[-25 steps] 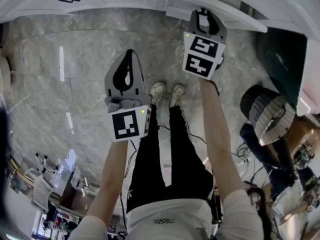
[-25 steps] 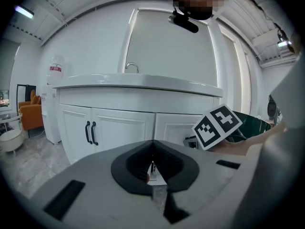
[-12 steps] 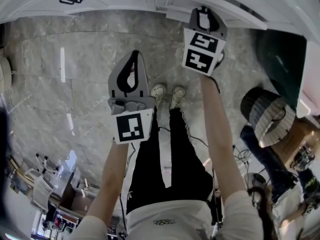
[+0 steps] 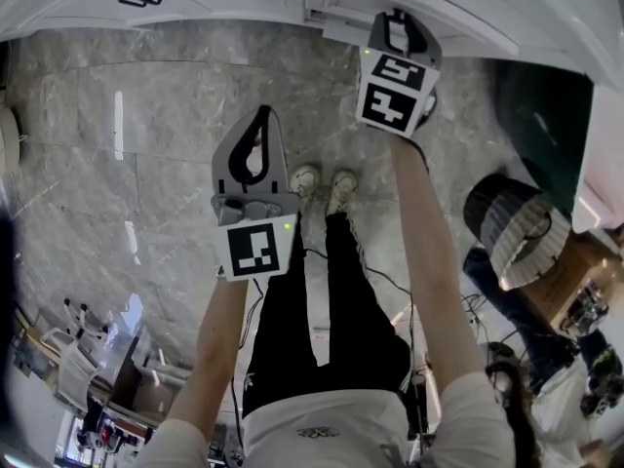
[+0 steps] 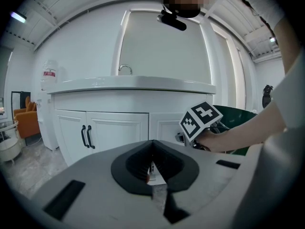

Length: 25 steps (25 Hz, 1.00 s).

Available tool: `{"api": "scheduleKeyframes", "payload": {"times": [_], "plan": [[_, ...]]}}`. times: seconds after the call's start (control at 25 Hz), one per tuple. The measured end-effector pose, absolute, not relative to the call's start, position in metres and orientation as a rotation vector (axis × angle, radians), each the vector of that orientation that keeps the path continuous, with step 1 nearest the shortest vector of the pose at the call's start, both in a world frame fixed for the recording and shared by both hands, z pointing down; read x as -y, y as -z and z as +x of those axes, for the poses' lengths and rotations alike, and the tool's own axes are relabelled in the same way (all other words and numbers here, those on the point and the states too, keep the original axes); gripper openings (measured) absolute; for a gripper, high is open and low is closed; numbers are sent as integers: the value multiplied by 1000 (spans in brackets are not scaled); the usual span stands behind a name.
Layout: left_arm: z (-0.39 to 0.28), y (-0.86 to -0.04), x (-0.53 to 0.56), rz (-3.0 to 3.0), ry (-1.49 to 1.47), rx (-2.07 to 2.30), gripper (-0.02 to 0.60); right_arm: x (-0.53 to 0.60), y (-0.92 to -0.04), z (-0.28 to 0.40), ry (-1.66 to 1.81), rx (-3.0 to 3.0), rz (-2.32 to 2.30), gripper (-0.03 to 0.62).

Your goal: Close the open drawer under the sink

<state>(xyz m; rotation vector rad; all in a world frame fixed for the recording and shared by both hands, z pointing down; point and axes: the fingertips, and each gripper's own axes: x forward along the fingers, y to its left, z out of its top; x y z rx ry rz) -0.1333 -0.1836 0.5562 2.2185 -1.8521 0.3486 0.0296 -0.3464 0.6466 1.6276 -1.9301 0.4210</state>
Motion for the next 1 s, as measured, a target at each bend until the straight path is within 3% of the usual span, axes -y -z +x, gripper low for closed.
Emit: {"api": "scheduleKeyframes", "payload": {"times": [1.0], "plan": [[-130, -550, 169, 2228, -336, 1834, 21, 333, -668, 35, -592, 1925, 1638, 153]]}}
